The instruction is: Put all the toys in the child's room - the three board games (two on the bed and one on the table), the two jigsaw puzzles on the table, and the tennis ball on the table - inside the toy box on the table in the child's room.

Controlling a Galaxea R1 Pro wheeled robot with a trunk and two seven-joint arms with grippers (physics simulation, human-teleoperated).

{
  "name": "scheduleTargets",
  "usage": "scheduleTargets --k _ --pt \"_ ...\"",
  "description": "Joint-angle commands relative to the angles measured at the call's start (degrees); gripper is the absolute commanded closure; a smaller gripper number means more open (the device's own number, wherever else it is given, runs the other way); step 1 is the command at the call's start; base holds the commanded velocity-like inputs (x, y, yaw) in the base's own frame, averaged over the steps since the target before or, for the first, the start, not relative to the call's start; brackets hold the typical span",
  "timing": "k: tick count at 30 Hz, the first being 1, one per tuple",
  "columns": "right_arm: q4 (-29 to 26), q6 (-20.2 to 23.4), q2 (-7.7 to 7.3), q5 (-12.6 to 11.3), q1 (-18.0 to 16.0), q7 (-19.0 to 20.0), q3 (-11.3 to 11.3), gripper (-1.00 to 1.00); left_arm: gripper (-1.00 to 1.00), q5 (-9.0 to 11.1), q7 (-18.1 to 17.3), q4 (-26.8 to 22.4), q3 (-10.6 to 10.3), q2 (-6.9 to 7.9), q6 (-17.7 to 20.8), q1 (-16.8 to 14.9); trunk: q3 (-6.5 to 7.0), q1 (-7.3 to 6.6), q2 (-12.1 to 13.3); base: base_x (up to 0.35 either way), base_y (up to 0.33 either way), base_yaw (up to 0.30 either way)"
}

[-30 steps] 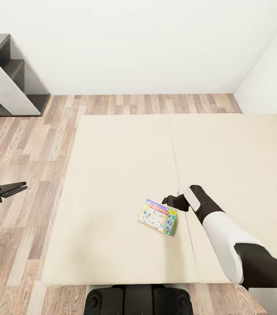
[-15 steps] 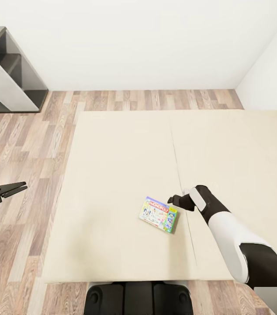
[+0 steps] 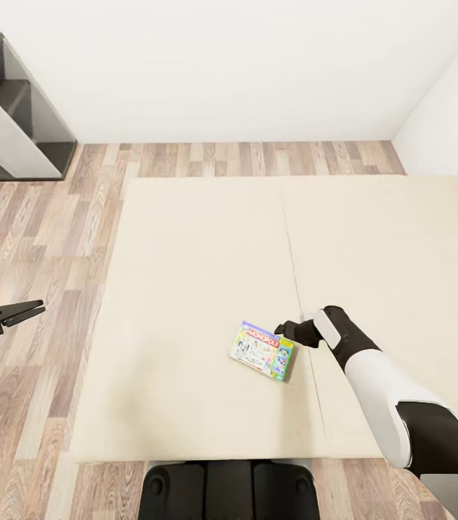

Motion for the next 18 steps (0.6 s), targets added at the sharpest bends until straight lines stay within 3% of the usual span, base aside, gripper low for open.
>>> scheduleTargets --k 1,18 --pt "-0.1 0.2 0.02 -0.4 0.0 -0.3 -0.2 -1.00 -1.00 -0.1 -0.3 0.0 0.0 0.01 0.6 0.0 -0.10 0.03 -0.1 0.000 0.000 0.000" --pt "-0.3 0.2 -0.03 -0.3 -0.1 0.4 -0.2 -1.00 -1.00 -0.1 -0.3 0.0 -0.2 -0.02 0.6 0.0 -0.22 0.03 -0.1 0.000 0.000 0.000"
